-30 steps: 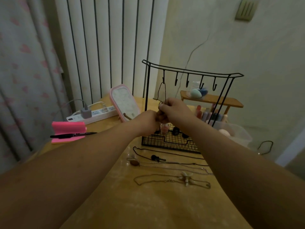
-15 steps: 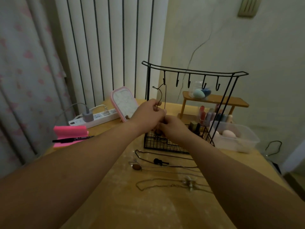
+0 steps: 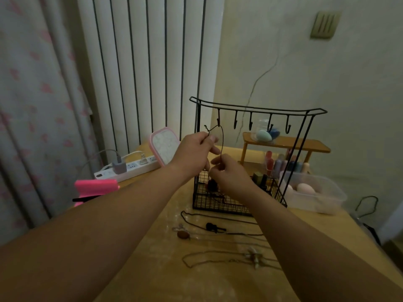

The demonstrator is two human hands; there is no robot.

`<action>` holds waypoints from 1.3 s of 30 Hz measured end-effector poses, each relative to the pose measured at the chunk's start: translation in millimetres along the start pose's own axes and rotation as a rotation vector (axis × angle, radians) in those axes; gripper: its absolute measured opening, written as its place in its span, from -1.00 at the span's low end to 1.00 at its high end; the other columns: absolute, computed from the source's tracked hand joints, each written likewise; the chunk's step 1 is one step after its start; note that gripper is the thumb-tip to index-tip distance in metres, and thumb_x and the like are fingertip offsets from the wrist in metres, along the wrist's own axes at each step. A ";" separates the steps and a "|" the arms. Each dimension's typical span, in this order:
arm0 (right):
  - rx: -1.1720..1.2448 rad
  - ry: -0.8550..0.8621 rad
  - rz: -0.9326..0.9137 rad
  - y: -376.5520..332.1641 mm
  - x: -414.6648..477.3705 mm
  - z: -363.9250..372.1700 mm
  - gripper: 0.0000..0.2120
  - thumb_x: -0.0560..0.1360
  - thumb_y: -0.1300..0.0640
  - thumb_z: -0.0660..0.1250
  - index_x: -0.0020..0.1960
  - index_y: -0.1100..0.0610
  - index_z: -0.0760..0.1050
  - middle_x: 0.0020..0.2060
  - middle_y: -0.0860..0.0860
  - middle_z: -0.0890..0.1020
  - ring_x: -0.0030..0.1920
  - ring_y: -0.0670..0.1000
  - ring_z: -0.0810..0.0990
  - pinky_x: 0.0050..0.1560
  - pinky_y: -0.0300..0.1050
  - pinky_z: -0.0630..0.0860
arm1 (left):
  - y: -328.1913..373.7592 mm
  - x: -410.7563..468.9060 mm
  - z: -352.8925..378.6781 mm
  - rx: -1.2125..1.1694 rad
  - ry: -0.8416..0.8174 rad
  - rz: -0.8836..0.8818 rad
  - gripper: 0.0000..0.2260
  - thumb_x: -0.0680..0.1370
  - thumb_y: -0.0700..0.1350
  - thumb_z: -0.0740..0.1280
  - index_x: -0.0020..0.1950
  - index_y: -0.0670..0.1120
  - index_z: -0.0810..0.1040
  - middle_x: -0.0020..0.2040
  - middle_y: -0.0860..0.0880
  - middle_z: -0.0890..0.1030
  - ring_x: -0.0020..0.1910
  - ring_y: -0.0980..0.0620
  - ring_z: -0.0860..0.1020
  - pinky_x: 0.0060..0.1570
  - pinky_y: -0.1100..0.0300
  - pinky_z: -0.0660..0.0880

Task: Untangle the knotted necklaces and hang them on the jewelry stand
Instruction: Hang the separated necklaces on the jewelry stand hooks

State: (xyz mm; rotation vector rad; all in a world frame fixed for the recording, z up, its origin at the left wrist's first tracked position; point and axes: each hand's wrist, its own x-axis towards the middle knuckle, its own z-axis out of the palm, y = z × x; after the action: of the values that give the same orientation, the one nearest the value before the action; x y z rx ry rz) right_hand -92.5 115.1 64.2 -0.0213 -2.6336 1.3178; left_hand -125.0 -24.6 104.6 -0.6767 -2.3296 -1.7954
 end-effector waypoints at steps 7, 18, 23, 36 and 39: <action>0.080 0.219 -0.207 -33.8 -2.7 -33.3 -0.80 0.72 -0.03 0.19 0.11 0.03 0.55 -0.08 -0.08 0.70 -0.15 -0.13 0.61 -0.14 -0.14 0.50 | 16.8 7.9 -16.9 0.087 0.035 0.066 -0.74 0.75 -0.01 0.18 0.25 -0.08 0.61 -0.05 -0.03 0.72 -0.46 0.04 0.55 -0.44 0.27 0.47; -0.066 0.159 -0.141 -13.3 -9.7 -21.0 -0.86 0.68 0.02 0.30 0.11 0.05 0.59 -0.10 -0.09 0.68 -0.07 -0.10 0.64 -0.12 -0.11 0.54 | 17.5 1.3 -19.3 0.227 -0.076 0.059 -0.76 0.73 -0.02 0.22 0.24 -0.08 0.62 0.01 0.03 0.71 -0.46 0.07 0.58 -0.46 0.30 0.46; -0.047 0.073 -0.106 0.9 -15.0 -6.3 -0.85 0.67 0.06 0.34 0.10 0.08 0.66 -0.10 -0.13 0.66 -0.19 -0.03 0.64 -0.17 -0.05 0.58 | -0.5 -17.1 -10.6 0.235 -0.218 0.036 -0.74 0.74 0.01 0.20 0.23 -0.06 0.63 -0.03 0.02 0.68 -0.38 0.06 0.60 -0.28 0.17 0.58; -0.151 0.015 -0.046 26.5 -10.3 6.2 -0.83 0.66 0.13 0.33 0.17 0.07 0.67 -0.10 -0.08 0.67 -0.14 -0.12 0.60 -0.21 -0.22 0.46 | -34.2 -24.7 3.7 0.186 -0.198 -0.047 -0.79 0.73 -0.06 0.24 0.09 -0.10 0.65 -0.16 -0.16 0.68 -0.31 -0.04 0.65 -0.10 -0.11 0.64; -0.162 0.062 -0.049 29.2 -9.4 2.0 -0.83 0.65 0.12 0.33 0.20 0.07 0.63 -0.09 -0.11 0.63 -0.08 -0.13 0.60 -0.17 -0.24 0.48 | -35.9 -24.6 4.1 0.196 -0.202 -0.060 -0.79 0.73 -0.04 0.25 0.05 -0.08 0.64 -0.14 -0.16 0.67 -0.24 -0.12 0.69 -0.09 -0.11 0.65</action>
State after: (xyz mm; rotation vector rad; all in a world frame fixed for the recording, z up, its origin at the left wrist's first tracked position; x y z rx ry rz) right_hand -85.9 130.2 38.2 -0.0206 -2.6631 1.0684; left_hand -117.4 -34.4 62.7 -0.7978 -2.6388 -1.5569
